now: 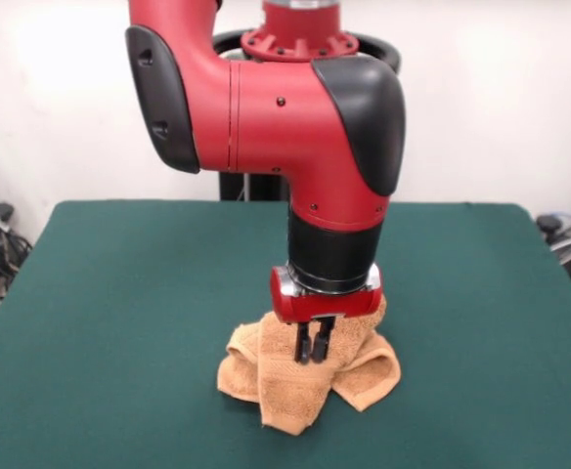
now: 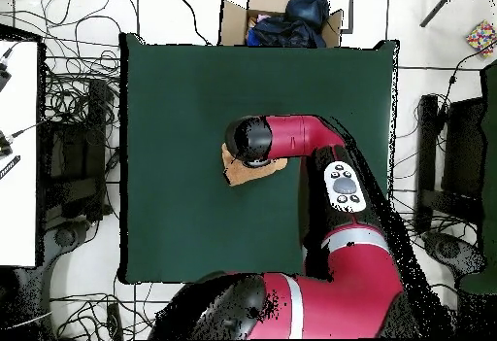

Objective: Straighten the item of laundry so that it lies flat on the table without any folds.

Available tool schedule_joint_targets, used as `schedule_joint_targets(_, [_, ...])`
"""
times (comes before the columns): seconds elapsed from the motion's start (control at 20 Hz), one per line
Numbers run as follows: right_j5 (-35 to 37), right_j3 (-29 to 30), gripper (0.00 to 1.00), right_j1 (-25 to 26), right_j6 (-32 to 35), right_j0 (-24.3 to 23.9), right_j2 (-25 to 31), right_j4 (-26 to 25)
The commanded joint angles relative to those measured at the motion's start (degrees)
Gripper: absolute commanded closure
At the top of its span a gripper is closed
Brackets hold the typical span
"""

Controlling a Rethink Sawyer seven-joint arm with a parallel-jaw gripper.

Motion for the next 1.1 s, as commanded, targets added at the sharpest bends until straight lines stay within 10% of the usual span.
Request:
schedule_joint_targets(0.05, [-1.19,4.46,1.00,-0.44,2.05,-0.24,3.31,0.27])
schedule_joint_targets(0.45, [8.74,12.06,1.00,-14.05,0.26,-1.20,3.64,5.03])
schedule_joint_targets(1.1, [7.94,14.96,1.00,-18.48,1.23,-1.55,3.88,7.80])
